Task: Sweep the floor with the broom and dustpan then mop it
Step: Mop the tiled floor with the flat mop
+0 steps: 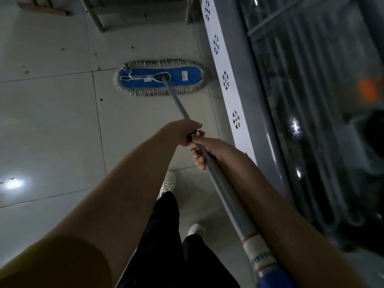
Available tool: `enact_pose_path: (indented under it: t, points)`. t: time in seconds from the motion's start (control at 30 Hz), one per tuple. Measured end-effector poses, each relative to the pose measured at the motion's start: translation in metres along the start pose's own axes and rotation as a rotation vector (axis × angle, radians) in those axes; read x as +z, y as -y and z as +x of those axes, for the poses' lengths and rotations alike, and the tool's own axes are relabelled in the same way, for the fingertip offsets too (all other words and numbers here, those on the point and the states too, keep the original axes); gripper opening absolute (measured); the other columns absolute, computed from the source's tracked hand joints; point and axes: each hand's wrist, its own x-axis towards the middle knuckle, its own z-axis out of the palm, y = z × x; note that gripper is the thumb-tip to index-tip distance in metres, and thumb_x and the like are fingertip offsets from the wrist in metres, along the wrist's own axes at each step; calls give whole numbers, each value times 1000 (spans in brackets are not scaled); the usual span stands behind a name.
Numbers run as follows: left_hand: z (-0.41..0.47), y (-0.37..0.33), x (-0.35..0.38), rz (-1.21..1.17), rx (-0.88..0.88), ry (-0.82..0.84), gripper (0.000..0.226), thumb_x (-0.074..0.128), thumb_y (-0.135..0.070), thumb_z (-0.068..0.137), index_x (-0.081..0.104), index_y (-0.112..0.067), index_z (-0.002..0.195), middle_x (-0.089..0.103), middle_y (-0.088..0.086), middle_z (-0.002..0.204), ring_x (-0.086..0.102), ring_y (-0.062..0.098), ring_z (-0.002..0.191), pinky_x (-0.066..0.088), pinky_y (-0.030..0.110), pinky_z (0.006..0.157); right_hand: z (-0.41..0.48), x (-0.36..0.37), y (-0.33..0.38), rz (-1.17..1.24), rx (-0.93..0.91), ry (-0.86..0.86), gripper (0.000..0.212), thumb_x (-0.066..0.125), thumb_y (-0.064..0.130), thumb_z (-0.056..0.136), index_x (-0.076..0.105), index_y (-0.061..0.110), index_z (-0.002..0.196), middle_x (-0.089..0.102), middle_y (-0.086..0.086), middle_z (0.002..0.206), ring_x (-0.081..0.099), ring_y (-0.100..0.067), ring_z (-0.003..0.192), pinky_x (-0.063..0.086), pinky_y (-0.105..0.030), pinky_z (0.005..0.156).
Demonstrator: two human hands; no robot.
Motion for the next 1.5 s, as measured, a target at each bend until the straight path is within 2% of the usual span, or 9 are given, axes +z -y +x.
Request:
enact_pose_path:
  t: [0.17, 0.3, 0.4, 0.47, 0.53, 0.73, 1.13, 1.37, 1.5]
  points:
    - [-14, 75, 47, 30, -21, 51, 21, 50, -14, 95, 42, -9, 76, 46, 0, 64, 52, 5, 29, 42, 12, 31, -22, -48, -78, -182, -84, -44, 55, 39, 42, 99, 43, 5, 57, 44, -4, 33, 42, -12, 23, 33, -12, 29]
    - [-22, 108, 74, -18, -24, 99, 20, 47, -10, 96, 41, -9, 77, 45, 2, 63, 52, 6, 29, 45, 14, 37, -40, -71, -111, -96, -32, -61, 47, 42, 41, 98, 41, 8, 65, 42, -3, 32, 39, -11, 20, 32, -10, 29]
    - [-28, 114, 81, -16, -21, 98, 20, 47, -11, 96, 43, -9, 77, 54, 1, 44, 52, 6, 28, 46, 14, 37, -47, -76, -114, -64, 5, -53, 47, 41, 45, 98, 39, 10, 66, 42, 0, 32, 37, -9, 20, 32, -9, 29]
    - [-27, 110, 79, -19, -15, 84, 20, 48, -10, 96, 43, -9, 76, 52, 0, 32, 52, 6, 28, 46, 16, 50, -45, -74, -107, -96, 30, -66, 50, 39, 49, 97, 40, 10, 66, 42, 0, 31, 37, -10, 19, 33, -8, 30]
    - [-22, 100, 74, -25, -12, 73, 20, 50, -10, 95, 44, -8, 75, 53, 0, 31, 52, 6, 30, 46, 17, 57, -40, -70, -94, -141, 48, -88, 51, 39, 51, 97, 40, 10, 66, 41, 0, 31, 37, -10, 19, 34, -8, 31]
    - [-5, 48, 61, 4, -9, 81, 22, 50, -11, 95, 46, -10, 73, 54, -2, 34, 52, 4, 31, 42, 11, 34, -23, -61, -37, -178, 54, -123, 50, 41, 47, 97, 41, 8, 67, 41, 0, 29, 37, -10, 18, 35, -10, 31]
    - [61, -127, -2, 5, 51, 59, 20, 53, -18, 94, 44, -12, 77, 55, -4, 36, 53, 4, 32, 42, 11, 34, 40, -9, 142, -195, -12, -193, 41, 47, 42, 97, 46, 6, 78, 46, -1, 30, 40, -10, 20, 38, -12, 32]
    - [72, -181, -26, 31, 61, 79, 21, 54, -20, 94, 43, -12, 77, 53, -4, 34, 56, 3, 35, 39, 12, 32, 53, 13, 195, -187, -51, -197, 35, 49, 40, 97, 49, 5, 93, 45, -4, 61, 40, -9, 21, 37, -12, 32]
    - [70, -179, -31, -2, 40, 73, 18, 53, -20, 94, 45, -13, 79, 57, -4, 38, 57, 4, 36, 42, 12, 34, 55, 18, 192, -184, -30, -198, 36, 55, 37, 94, 47, 6, 77, 47, -1, 43, 41, -9, 21, 36, -11, 31]
